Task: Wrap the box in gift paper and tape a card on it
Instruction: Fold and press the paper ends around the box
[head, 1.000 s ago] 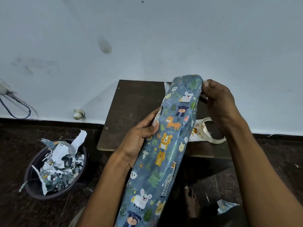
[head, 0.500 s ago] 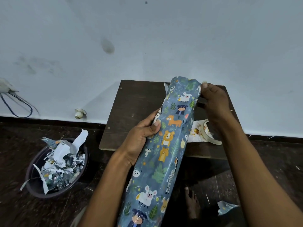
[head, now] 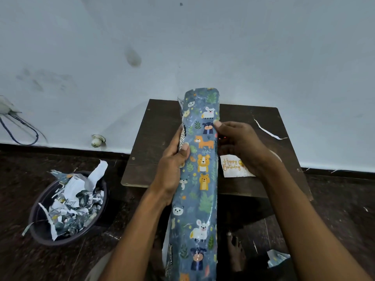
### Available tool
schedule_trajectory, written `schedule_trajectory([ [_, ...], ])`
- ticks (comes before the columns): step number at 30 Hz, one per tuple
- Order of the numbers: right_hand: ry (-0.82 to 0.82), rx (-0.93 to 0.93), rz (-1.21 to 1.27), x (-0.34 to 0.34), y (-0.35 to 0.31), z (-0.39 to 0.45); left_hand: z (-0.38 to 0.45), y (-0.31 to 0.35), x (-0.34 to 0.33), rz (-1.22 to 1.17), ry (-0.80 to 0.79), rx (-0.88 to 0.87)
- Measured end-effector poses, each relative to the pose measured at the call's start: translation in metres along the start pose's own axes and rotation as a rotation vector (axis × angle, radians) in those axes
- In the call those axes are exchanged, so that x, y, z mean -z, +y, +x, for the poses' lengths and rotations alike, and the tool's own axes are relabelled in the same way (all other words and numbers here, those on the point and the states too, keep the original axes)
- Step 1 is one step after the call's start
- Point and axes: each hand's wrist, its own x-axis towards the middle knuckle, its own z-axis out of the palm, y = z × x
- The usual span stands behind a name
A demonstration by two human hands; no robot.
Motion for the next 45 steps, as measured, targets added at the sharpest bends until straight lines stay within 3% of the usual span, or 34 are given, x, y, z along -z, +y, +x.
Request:
schedule_trajectory([
  [4, 0.058, -0.028, 0.046, -0.005, 0.004, -0.002, -0.001, 0.002, -0.001, -0.036, -0.004, -0.007],
  [8, 0.253, 0.067, 0.104, -0.017, 0.009, -0.005, 0.002, -0.002, -0.003, 0.010, 0.093, -0.072],
  [13, 0.152, 0.195, 0.119, -0.025, 0.012, -0.012, 0.003, -0.003, -0.006, 0.038, 0.141, -0.118],
  [24, 0.214, 0.257, 0.046, -0.033, 0.017, -0.023, 0.006, -0.005, -0.003, 0.096, 0.216, -0.140],
  [30, 0.257, 0.316, -0.023, -0.036, 0.023, -0.023, 0.007, -0.008, -0.004, 0.286, 0.283, -0.253],
  [35, 0.355, 0.382, -0.234, -0.035, 0.027, -0.019, 0.006, -0.010, -0.004, 0.520, 0.340, -0.350],
  [39, 0.331, 0.456, -0.338, -0.040, 0.027, -0.024, 0.004, -0.009, -0.002, 0.680, 0.363, -0.420],
  [45, 0.353, 0.474, -0.438, -0.045, 0.027, -0.023, 0.000, -0.007, -0.001, 0.858, 0.390, -0.396],
])
